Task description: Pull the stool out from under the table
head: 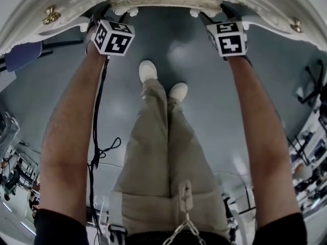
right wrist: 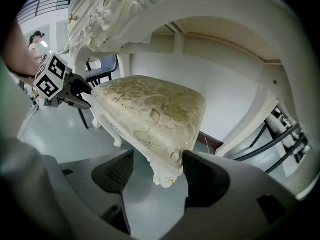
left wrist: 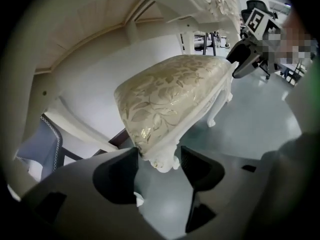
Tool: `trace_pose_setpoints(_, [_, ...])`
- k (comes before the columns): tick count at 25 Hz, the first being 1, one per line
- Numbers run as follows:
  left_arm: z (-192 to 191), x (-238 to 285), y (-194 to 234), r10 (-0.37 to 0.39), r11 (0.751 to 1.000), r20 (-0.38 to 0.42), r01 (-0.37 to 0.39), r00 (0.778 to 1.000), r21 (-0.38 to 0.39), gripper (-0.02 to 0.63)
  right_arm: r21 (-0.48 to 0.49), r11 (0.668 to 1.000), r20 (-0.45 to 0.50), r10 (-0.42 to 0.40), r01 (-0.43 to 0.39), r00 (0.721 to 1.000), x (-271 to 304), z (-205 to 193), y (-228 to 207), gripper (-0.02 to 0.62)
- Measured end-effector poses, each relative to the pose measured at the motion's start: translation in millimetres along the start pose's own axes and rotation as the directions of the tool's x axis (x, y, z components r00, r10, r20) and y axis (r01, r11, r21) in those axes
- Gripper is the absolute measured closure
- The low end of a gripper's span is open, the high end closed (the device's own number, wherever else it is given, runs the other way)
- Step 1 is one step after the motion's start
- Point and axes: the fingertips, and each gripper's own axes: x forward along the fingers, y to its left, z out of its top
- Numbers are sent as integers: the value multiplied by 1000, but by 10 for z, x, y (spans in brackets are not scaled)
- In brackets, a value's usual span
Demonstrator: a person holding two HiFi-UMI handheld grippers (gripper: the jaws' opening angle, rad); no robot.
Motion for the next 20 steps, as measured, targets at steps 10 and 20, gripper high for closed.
trace_pose_setpoints(10, [-5, -137, -226, -65, 995, -18, 64, 998, -78, 346, 53, 999, -2, -4, 4, 1000, -141, -112, 46, 303])
trace_pose_setpoints(20, [-376, -233, -346, -101, 987, -66, 92, 993, -128, 342, -30, 999, -69, 25, -27, 997, -190, -446, 57, 301])
